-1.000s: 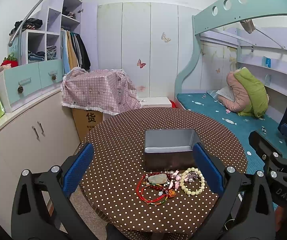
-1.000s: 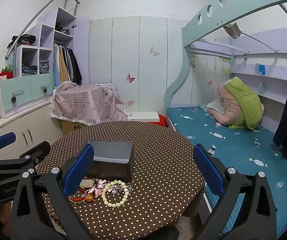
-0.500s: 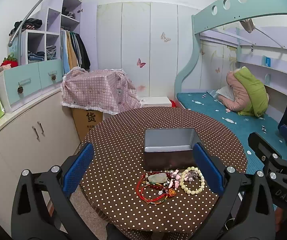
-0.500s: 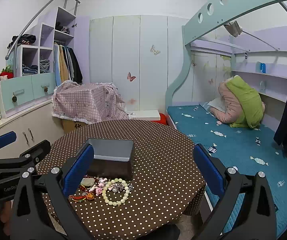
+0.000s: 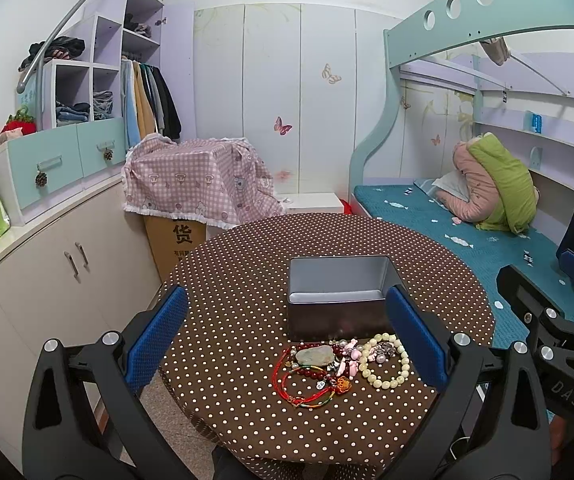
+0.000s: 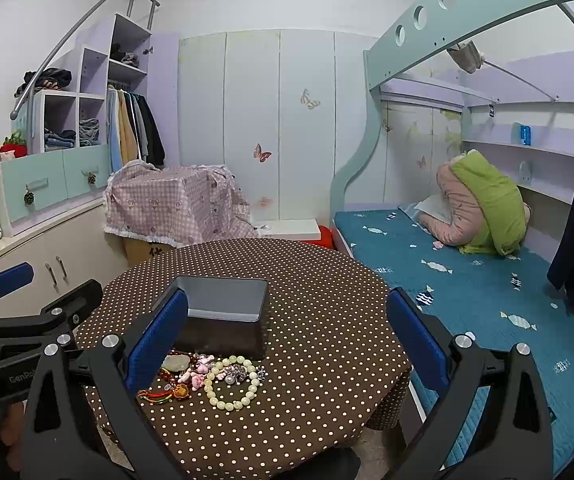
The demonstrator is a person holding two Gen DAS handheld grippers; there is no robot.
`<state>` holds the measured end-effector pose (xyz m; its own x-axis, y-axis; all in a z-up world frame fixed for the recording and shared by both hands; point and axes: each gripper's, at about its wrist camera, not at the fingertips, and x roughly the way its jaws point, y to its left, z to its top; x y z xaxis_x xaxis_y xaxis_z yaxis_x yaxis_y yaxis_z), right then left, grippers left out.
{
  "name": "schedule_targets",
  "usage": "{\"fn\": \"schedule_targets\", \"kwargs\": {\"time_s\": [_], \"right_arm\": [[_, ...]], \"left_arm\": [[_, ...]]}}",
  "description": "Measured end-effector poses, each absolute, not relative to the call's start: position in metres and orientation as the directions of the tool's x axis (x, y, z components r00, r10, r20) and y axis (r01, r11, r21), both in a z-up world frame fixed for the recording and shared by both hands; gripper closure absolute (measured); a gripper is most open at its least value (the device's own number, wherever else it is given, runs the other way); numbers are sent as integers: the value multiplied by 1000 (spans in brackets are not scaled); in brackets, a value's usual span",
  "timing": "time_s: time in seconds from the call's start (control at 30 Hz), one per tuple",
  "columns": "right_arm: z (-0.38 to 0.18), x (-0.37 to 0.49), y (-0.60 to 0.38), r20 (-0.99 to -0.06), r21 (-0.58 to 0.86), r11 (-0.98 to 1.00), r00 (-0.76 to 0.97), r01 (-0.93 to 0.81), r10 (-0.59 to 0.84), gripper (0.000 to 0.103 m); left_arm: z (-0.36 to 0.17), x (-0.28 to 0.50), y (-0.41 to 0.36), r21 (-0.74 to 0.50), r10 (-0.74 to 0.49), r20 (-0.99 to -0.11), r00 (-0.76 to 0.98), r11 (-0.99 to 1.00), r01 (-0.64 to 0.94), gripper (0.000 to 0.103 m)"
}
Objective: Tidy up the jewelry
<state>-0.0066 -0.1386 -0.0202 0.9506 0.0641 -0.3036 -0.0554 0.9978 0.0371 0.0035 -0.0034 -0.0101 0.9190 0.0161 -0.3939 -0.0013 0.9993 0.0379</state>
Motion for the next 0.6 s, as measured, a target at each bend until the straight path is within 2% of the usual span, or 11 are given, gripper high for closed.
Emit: {"fn": "schedule_targets", "kwargs": {"time_s": [0.6], "right_arm": [[-20, -8, -137, -307, 40, 997, 949, -62, 71, 7]], "left_arm": [[-12, 4, -5, 38, 16, -399, 917, 999, -1, 5]]}}
